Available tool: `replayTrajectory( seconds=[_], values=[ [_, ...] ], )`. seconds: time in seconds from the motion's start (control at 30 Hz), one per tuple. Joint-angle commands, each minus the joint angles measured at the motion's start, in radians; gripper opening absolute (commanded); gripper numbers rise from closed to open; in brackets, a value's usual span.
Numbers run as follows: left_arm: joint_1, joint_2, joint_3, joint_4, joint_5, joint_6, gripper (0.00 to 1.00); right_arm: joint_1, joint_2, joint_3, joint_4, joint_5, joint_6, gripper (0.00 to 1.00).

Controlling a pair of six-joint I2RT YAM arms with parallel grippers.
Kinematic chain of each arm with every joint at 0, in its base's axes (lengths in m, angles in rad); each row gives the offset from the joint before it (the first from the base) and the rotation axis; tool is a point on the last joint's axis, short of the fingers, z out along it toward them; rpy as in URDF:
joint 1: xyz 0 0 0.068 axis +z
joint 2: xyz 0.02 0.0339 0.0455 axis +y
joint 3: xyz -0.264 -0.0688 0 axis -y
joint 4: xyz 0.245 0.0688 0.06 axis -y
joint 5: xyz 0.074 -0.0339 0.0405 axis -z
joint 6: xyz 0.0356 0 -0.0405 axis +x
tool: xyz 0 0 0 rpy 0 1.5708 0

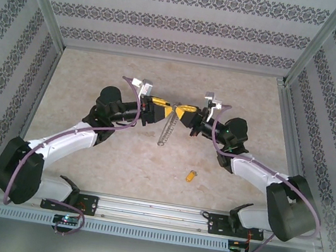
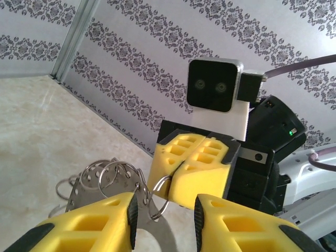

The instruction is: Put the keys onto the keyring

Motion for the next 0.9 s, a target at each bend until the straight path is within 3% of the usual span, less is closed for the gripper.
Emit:
replayTrajectory(
  seconds=[0.0, 0.23, 0.6, 0.87],
  values=[
    [0.005, 0.009, -0.012, 0.1, 0.029, -0.049, 0.35, -0.008, 0.02, 0.012, 0.127, 0.015, 0.04, 0.0],
    [0.005, 0.052, -0.013, 0.145, 0.038, -0.082, 0.32, -0.01, 0.052, 0.007, 0.164, 0.013, 0.056, 0.0],
    [0.005, 0.004, -0.065, 0.146, -0.081, -0.027, 0.37, -0.028, 0.048, -0.014, 0.167, 0.006, 0.059, 0.0],
    [0.005, 0.052, -0.049, 0.174, -0.047, -0.063, 0.36, -0.025, 0.058, -0.011, 0.184, -0.01, 0.076, 0.0]
  ],
)
